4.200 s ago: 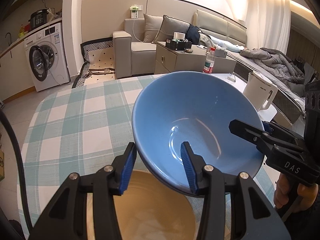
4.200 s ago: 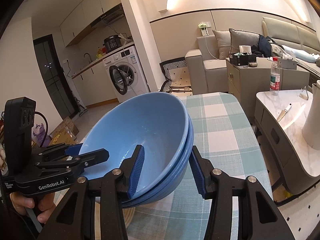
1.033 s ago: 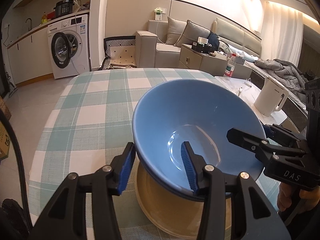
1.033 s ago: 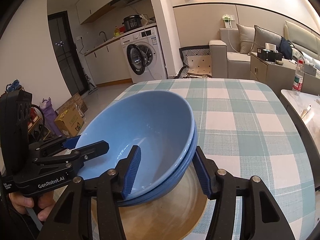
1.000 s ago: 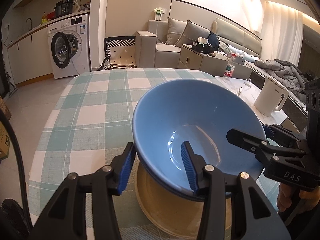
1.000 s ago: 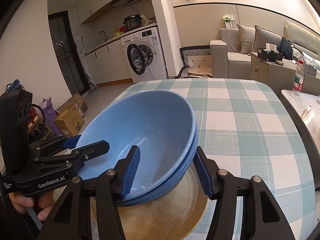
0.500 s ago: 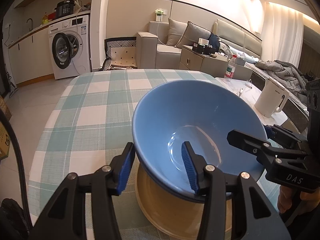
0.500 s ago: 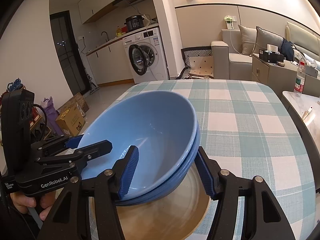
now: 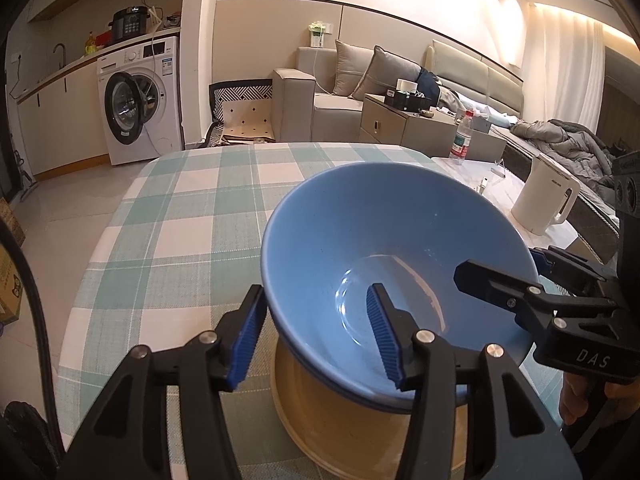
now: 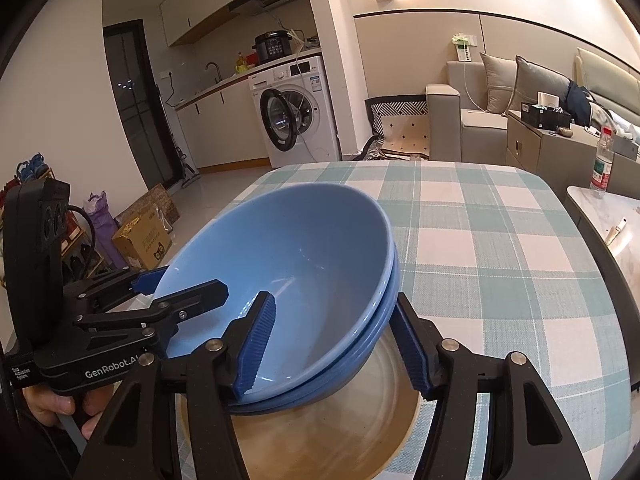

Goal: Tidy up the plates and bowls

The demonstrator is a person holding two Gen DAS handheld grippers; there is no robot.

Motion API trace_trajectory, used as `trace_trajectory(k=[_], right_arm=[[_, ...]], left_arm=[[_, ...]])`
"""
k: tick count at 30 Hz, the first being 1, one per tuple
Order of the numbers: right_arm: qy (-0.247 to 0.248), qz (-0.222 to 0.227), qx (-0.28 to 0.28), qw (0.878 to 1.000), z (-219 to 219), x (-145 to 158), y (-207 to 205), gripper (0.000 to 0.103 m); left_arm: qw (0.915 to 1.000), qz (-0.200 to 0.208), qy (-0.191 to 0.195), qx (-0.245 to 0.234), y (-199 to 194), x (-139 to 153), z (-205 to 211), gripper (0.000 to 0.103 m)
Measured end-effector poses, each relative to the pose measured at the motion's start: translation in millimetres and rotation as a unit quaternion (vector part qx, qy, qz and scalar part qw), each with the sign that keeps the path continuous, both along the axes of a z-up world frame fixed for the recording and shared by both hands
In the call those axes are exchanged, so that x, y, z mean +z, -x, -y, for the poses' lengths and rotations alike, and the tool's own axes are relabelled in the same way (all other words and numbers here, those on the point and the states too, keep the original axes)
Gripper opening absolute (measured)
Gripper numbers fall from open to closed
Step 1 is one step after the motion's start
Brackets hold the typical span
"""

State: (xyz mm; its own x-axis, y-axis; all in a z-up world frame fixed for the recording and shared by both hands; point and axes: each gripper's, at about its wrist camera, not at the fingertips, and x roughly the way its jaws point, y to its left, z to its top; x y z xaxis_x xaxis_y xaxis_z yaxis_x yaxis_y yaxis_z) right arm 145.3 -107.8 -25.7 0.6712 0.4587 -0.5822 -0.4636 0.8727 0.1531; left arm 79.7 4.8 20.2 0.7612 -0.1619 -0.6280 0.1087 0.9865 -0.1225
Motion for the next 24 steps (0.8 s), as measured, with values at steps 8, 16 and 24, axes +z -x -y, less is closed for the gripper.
trace_trajectory(k=[8, 16, 24], right_arm=[[0.014, 0.017, 0.0, 1.0, 3, 2, 0, 0.088], [-0.004, 0.031, 0.001, 1.0, 25, 10, 3, 0.101], [-0.007, 0.058, 0.014, 0.998, 39, 14, 15, 0.102]], left_arm=[[1.0, 0.004, -0.006, 0.0, 4, 4, -4, 0.07], [0.9996, 0.024, -0.013, 0.008, 14, 10, -14, 0.091], [0.9982, 0.054, -0.018, 0.015, 28, 18, -19, 0.101]])
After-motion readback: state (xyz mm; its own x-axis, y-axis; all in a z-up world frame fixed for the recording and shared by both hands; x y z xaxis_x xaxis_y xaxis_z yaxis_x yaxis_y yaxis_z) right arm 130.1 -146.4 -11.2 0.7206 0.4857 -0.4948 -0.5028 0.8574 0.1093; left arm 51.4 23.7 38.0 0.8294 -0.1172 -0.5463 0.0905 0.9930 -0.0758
